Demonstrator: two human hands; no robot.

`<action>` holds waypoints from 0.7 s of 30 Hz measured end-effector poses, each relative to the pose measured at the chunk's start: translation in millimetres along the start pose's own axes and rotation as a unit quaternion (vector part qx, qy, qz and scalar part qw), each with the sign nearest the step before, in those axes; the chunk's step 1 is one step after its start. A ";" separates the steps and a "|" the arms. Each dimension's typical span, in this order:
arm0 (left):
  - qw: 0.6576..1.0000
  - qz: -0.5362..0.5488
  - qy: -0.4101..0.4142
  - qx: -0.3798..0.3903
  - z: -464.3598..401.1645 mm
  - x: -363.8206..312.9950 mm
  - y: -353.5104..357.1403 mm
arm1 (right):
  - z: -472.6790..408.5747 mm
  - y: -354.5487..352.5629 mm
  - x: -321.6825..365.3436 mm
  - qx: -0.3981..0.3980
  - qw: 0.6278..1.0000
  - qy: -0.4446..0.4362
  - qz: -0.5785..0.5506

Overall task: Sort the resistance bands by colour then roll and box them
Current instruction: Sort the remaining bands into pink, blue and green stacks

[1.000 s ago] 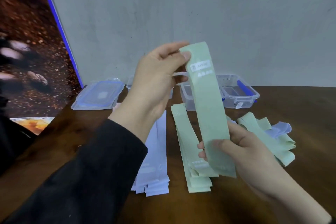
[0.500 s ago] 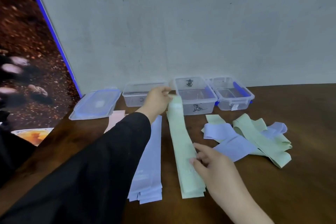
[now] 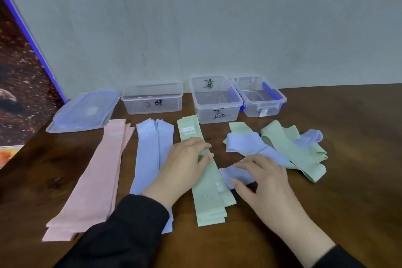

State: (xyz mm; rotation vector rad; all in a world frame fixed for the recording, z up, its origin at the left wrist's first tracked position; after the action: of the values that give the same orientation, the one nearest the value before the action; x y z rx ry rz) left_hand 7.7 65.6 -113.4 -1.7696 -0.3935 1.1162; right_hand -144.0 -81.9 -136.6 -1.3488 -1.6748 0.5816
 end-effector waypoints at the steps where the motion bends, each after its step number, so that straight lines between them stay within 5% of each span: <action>1: 1.000 0.003 0.013 -0.002 2.4 -1.5 -1.2 | 2.8 -0.8 -8.2 0.026 0.999 0.005 0.018; 6: 0.998 0.043 0.035 -0.004 6.9 -2.4 -8.5 | 5.1 2.5 -16.1 0.067 0.996 0.025 0.051; 11: 0.998 0.042 0.040 0.010 8.6 -4.1 -7.9 | -0.9 -10.9 -24.4 -0.033 0.998 0.057 -0.013; 15: 0.997 0.032 0.068 0.009 8.6 -6.4 -4.8 | -15.1 -30.6 -57.8 -0.116 0.986 0.108 0.049; 21: 0.997 0.036 0.074 0.004 8.9 -5.3 -4.9 | -18.7 -36.9 -106.5 -0.030 0.952 0.280 0.120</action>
State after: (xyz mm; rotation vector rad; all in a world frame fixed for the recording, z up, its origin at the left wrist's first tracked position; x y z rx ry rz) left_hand -1.4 69.3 -107.4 -1.8590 -0.2368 1.0269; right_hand -145.3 -196.1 -134.2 -1.5927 -1.0839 0.2442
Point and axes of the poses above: each hand's wrist, its own z-axis away from the middle knuckle, its own y-axis out of the palm, x = y × z, the point moved 3 cm from there along -z, towards the middle knuckle, and after that the axes turned 10 degrees about -y, right-handed, at the moved point
